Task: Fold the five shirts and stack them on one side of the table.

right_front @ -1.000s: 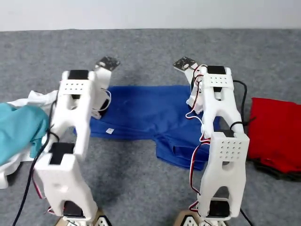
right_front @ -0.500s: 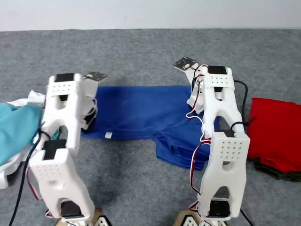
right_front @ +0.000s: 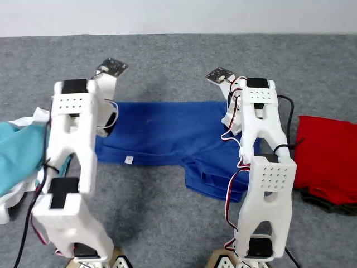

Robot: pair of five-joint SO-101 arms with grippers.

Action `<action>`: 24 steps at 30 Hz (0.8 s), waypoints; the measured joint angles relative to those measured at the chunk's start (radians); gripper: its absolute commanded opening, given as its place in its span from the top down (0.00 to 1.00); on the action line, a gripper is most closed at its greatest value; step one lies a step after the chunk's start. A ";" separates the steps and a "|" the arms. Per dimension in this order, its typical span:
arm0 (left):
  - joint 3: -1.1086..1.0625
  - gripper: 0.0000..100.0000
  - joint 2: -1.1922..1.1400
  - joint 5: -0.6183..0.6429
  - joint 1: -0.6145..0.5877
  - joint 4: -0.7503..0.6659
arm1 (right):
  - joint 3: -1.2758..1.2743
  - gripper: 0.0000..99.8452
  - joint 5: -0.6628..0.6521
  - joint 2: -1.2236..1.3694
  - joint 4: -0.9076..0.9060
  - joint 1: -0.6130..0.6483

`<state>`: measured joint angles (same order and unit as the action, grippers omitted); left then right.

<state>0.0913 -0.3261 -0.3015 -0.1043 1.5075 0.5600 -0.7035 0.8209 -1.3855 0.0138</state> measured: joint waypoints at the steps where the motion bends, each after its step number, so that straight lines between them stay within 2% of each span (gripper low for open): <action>1: 0.000 1.00 -0.035 0.003 0.002 -0.011 | 0.000 0.99 0.000 0.000 0.000 0.000; 7: 0.000 1.00 -0.166 0.008 0.002 -0.014 | 0.000 0.99 0.000 0.000 0.000 0.000; 13: 0.000 1.00 -0.169 0.006 -0.018 0.049 | 0.000 0.99 0.000 0.000 0.000 0.000; 18: 0.000 1.00 -0.167 -0.043 -0.044 0.126 | 0.000 0.99 0.000 0.002 0.000 0.000; 24: 0.000 1.00 -0.114 -0.051 -0.074 0.138 | 0.000 0.99 0.000 0.002 0.000 0.000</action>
<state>0.0913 -0.4396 -0.3521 -0.1780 1.6456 0.5600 -0.7035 0.8224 -1.3855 0.0138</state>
